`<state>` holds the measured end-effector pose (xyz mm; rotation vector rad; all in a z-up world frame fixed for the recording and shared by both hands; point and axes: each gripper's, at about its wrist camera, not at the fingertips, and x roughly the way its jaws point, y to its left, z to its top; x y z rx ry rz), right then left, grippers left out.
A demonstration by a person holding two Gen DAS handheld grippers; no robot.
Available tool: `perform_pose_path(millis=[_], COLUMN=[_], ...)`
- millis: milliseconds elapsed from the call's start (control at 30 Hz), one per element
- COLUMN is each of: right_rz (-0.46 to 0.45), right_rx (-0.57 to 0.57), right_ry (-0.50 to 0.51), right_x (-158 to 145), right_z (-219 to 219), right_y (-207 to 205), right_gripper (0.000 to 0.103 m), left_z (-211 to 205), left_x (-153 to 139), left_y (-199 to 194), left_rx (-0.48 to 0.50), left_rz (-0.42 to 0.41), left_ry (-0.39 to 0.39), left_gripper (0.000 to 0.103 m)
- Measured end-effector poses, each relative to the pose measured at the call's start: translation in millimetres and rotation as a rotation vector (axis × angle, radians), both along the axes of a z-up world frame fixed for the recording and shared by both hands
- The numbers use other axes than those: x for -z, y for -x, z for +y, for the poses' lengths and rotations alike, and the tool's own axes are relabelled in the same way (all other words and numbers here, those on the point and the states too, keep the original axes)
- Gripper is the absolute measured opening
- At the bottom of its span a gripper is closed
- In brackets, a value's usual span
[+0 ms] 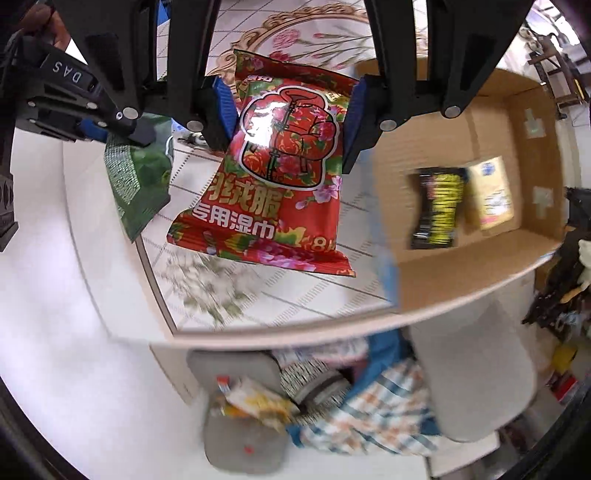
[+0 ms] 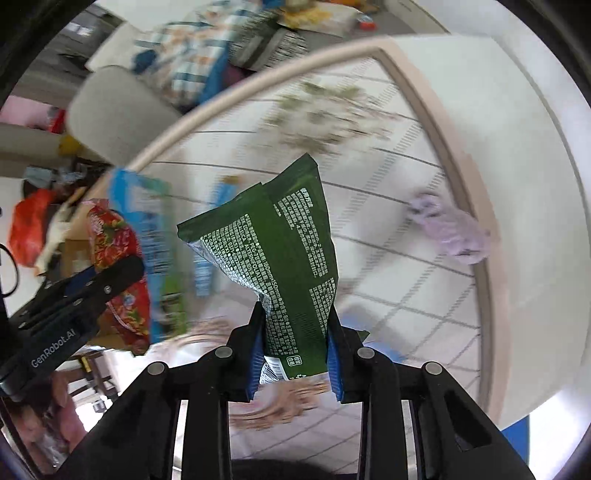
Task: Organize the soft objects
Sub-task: 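Carry both bags into the box and open both tools to release them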
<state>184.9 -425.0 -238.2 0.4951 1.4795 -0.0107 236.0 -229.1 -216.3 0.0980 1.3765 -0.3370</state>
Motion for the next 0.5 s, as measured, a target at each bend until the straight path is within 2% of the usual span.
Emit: perform_pose_path(millis=[100,300,367,500], right_rz=[-0.043,-0.069,-0.065,-0.048], right_rx=[-0.044,-0.119,-0.112,-0.102], right_ry=[-0.033,-0.082,-0.098,-0.042], right_x=[-20.7,-33.1,-33.0,-19.5], right_z=[52.1,155.5,180.9,227.1], right_y=[-8.3,-29.4,-39.6,-69.3], right_gripper=[0.03,0.03,0.03,0.03], left_z=[50.8,148.8,184.4,230.4], left_x=[-21.5,-43.9,-40.5,-18.4], left_y=[-0.2,-11.6,-19.1,-39.7], left_rx=[-0.043,-0.162,-0.215,-0.284], left_rz=[-0.027,-0.059,-0.047,-0.021], left_ry=[0.019,-0.004,-0.02,-0.07], left_gripper=[0.046,0.046,0.046,0.046])
